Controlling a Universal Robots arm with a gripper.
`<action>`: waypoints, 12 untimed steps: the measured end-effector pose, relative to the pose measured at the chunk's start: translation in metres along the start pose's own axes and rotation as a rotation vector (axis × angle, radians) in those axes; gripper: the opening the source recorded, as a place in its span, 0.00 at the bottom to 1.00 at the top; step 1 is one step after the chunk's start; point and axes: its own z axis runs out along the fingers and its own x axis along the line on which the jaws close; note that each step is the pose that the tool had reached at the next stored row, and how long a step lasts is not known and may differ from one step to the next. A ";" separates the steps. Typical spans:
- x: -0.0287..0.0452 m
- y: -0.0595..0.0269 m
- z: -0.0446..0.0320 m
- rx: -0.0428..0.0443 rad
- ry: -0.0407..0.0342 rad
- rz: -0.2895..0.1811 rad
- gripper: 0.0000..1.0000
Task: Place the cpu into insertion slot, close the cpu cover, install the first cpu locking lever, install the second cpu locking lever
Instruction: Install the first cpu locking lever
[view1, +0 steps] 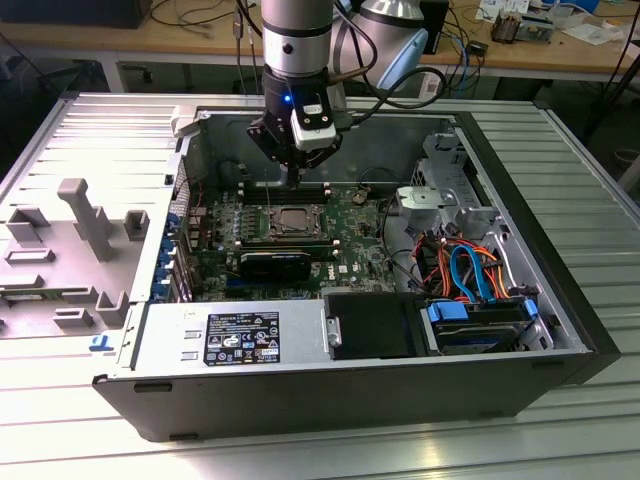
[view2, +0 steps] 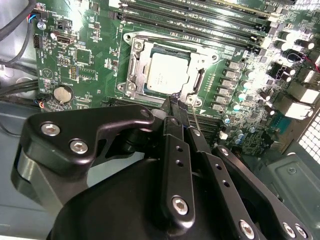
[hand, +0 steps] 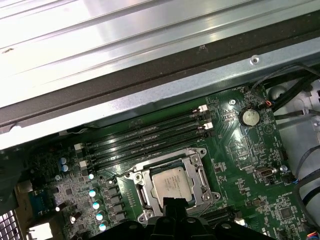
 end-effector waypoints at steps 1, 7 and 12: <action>0.0000 0.0000 0.0000 0.0000 0.0000 0.000 0.11; 0.0000 0.0000 0.0000 0.0000 0.0000 0.000 0.11; 0.0000 0.0000 0.0000 -0.0002 -0.0002 -0.027 0.11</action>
